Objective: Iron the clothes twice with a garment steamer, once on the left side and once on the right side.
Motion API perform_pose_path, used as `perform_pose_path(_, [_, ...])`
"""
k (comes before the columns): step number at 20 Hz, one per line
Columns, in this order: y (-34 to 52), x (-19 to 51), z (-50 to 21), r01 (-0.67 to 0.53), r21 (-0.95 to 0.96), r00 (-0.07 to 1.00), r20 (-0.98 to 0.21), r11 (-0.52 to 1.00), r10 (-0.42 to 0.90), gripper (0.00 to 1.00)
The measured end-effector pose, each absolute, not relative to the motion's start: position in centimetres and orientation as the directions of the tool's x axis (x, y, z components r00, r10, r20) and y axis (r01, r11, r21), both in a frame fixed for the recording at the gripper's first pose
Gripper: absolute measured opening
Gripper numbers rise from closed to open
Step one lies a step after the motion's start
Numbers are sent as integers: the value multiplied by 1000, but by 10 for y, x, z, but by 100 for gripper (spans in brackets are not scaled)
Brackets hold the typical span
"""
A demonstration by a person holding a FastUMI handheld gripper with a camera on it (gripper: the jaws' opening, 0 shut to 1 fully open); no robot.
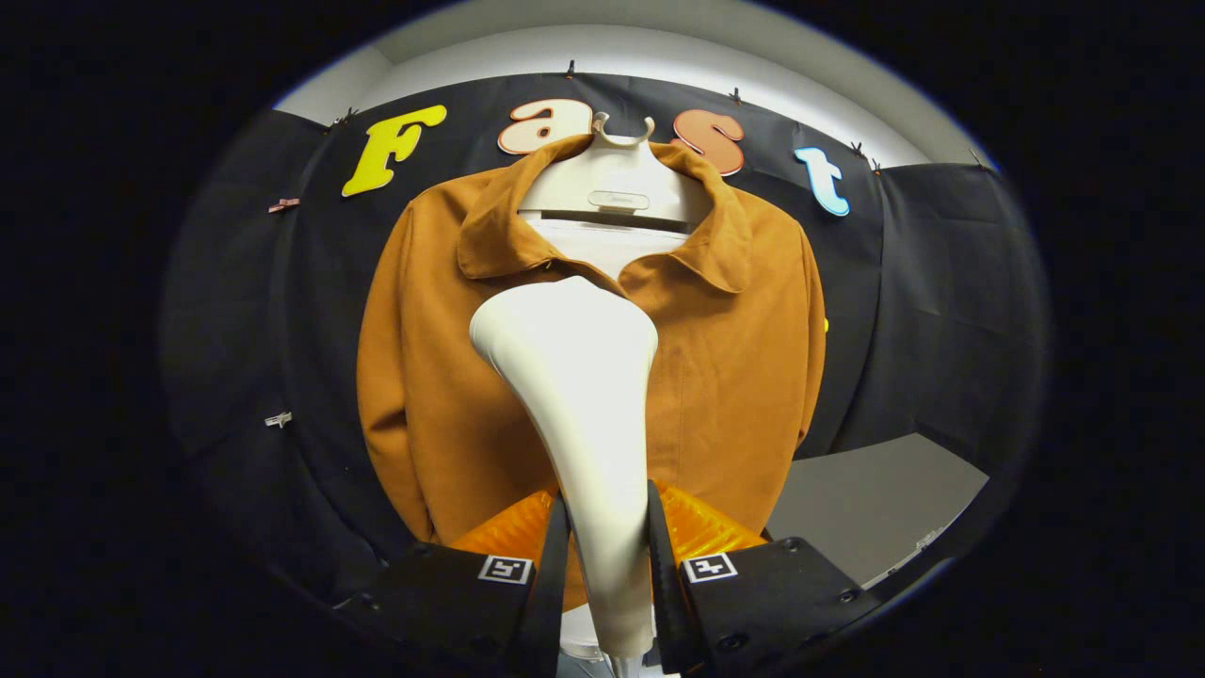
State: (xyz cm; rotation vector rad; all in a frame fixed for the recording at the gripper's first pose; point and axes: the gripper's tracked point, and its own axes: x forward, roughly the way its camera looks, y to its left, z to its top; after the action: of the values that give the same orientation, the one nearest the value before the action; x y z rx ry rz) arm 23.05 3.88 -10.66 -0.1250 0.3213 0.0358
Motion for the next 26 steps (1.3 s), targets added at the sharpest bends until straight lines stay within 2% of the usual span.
perform_pose_path(12, [64, 258, -182, -81, -125, 879, -476, 989, 12, 44])
perform_pose_path(26, [72, 243, -265, -99, -54, 766, -641, 994, 41, 44])
